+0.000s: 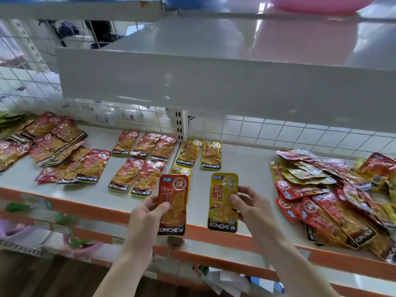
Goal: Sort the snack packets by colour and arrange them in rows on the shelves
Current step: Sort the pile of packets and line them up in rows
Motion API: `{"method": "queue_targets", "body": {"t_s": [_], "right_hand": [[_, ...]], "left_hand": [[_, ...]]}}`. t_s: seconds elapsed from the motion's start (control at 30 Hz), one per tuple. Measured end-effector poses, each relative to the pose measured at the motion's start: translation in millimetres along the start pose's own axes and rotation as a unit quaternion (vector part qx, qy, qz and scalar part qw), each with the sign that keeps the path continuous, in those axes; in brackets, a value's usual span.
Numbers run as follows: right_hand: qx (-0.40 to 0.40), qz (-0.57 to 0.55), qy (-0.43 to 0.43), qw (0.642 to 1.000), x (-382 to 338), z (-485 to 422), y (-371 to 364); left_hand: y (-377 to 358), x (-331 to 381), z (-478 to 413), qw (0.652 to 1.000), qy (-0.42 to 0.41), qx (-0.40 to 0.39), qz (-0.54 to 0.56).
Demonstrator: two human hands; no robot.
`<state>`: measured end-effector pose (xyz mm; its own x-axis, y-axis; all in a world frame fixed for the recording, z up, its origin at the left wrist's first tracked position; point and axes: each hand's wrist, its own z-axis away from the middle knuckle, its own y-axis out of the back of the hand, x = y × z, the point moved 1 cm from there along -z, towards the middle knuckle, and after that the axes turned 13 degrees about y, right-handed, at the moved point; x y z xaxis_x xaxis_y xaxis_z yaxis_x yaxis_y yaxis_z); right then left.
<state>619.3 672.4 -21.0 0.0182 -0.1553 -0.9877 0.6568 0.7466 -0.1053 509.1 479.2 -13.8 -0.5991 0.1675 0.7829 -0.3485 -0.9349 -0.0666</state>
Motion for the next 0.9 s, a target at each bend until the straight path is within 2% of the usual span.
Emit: {"method": "queue_targets", "body": {"t_s": [0.2, 0.47, 0.6, 0.73, 0.8, 0.9], "right_hand": [[0.01, 0.061, 0.012, 0.998, 14.0, -29.5, -7.7], [0.014, 0.201, 0.035, 0.979, 33.3, -48.9, -25.1], [0.051, 0.312, 0.067, 0.946, 35.5, -52.3, -35.9], [0.063, 0.428, 0.128, 0.893, 45.3, -47.4, -49.5], [0.064, 0.464, 0.159, 0.869, 51.6, -43.8, -56.6], [0.07, 0.505, 0.163, 0.845, 58.3, -38.0, -64.4]], "left_hand": [[-1.2, 10.8, -15.4, 1.0, -0.007, 0.001, 0.006], [12.5, 26.1, -45.3, 1.0, -0.013, -0.025, -0.014], [27.6, 34.9, -52.6, 0.998, -0.018, -0.045, -0.031], [44.0, 33.3, -61.4, 0.998, -0.018, -0.049, -0.038], [49.4, 32.4, -62.9, 0.998, -0.015, -0.056, -0.038], [55.9, 31.1, -65.4, 0.997, -0.007, -0.06, -0.042]]}}
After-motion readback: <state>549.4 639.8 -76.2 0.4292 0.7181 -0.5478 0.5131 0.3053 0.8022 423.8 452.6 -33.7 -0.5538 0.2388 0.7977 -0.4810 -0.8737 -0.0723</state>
